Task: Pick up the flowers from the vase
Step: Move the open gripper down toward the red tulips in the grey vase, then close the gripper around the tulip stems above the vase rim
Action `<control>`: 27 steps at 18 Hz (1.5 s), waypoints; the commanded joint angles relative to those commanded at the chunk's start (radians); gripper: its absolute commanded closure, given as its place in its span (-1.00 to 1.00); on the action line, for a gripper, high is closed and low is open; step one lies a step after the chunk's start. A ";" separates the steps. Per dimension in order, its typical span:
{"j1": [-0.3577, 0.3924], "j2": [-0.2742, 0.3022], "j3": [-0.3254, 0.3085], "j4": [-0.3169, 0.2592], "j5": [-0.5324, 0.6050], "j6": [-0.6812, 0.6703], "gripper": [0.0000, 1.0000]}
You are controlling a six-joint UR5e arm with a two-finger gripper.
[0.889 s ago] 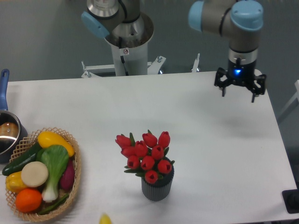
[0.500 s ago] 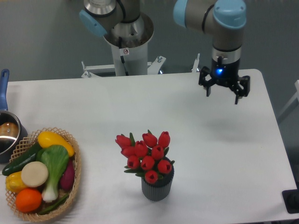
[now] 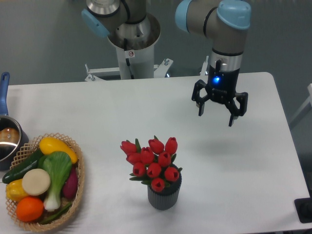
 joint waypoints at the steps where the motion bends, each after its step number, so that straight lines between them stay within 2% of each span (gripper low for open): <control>1: -0.012 -0.017 0.000 0.002 -0.005 -0.017 -1.00; 4: -0.052 -0.043 0.021 0.008 -0.064 -0.061 -1.00; 9: -0.040 -0.054 0.037 0.008 -0.302 -0.069 -1.00; 12: -0.032 -0.092 0.037 0.008 -0.451 -0.068 -1.00; 15: -0.034 -0.118 0.041 0.008 -0.463 -0.068 -1.00; 20: -0.041 -0.172 0.083 0.006 -0.479 -0.074 -1.00; 24: -0.061 -0.192 0.106 0.008 -0.497 -0.086 -1.00; 27: -0.063 -0.196 0.109 0.008 -0.555 -0.087 -1.00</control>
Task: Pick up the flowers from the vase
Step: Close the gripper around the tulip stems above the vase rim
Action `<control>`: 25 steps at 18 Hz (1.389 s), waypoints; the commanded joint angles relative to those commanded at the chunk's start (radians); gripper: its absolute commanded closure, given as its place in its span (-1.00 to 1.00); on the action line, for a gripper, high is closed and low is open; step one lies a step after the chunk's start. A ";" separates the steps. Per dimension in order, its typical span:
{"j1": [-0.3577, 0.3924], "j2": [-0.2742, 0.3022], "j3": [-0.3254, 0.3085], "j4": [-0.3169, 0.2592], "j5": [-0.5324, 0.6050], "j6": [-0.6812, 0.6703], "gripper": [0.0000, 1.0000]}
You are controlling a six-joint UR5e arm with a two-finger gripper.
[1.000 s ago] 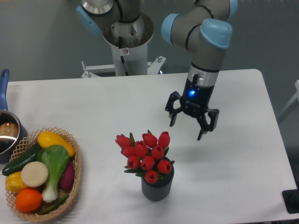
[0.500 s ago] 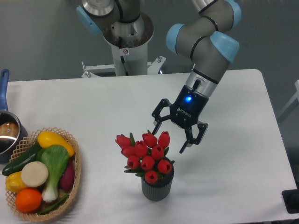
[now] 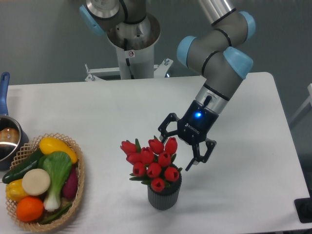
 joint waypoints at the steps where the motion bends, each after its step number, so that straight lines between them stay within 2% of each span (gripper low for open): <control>1: -0.002 -0.002 0.000 0.000 -0.017 -0.006 -1.00; 3: -0.003 -0.003 0.000 0.000 -0.032 -0.011 -1.00; 4: -0.009 -0.003 0.003 0.002 -0.034 -0.014 -0.91; 5: -0.015 -0.006 0.003 0.005 -0.034 -0.023 -0.68; 7: -0.024 -0.012 0.003 0.006 -0.034 -0.038 0.16; 8: -0.025 -0.014 0.005 0.006 -0.032 -0.038 0.66; 9: -0.023 -0.014 0.012 0.006 -0.032 -0.038 0.93; 10: -0.023 -0.012 0.017 0.006 -0.026 -0.038 1.00; 16: -0.020 0.008 0.018 0.005 -0.016 -0.049 1.00; 25: -0.017 0.061 0.043 0.005 -0.016 -0.185 1.00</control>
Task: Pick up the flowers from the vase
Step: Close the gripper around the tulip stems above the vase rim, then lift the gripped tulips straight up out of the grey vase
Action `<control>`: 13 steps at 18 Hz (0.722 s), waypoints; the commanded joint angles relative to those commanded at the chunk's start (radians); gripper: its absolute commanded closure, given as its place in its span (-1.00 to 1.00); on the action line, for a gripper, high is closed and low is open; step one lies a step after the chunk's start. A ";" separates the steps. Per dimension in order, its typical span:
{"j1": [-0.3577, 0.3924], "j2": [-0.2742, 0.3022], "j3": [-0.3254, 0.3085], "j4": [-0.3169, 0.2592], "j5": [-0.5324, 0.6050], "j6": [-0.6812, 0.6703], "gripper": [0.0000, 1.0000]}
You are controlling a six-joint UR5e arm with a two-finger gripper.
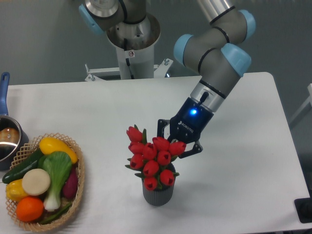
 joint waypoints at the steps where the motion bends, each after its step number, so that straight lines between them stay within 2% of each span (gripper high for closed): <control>1: 0.000 -0.001 0.012 0.002 0.000 -0.017 1.00; 7: 0.002 -0.012 0.104 0.000 -0.002 -0.133 1.00; 13: 0.003 -0.009 0.146 0.000 -0.011 -0.204 1.00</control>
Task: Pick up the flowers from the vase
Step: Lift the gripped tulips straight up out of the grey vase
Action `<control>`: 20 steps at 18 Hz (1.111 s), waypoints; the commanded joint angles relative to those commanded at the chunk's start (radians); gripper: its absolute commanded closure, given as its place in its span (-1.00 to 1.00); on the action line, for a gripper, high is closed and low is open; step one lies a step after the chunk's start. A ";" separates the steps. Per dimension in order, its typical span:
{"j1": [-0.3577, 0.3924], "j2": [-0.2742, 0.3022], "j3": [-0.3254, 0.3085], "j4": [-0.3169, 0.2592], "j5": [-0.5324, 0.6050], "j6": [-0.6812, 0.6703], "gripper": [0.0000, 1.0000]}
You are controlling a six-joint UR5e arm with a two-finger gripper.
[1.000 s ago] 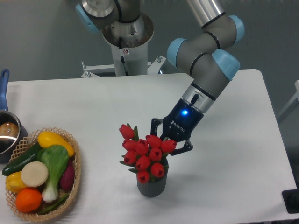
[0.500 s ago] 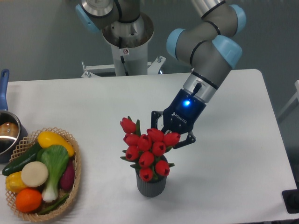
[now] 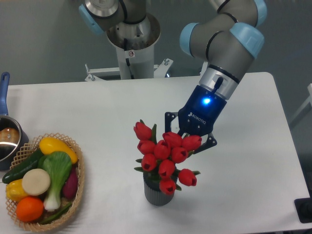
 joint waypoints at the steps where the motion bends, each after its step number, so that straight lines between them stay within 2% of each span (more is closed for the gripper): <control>1: 0.000 0.002 0.003 0.000 -0.003 -0.018 1.00; 9: 0.003 0.015 0.005 -0.002 -0.006 -0.101 1.00; 20: 0.018 0.064 0.003 -0.003 -0.032 -0.192 1.00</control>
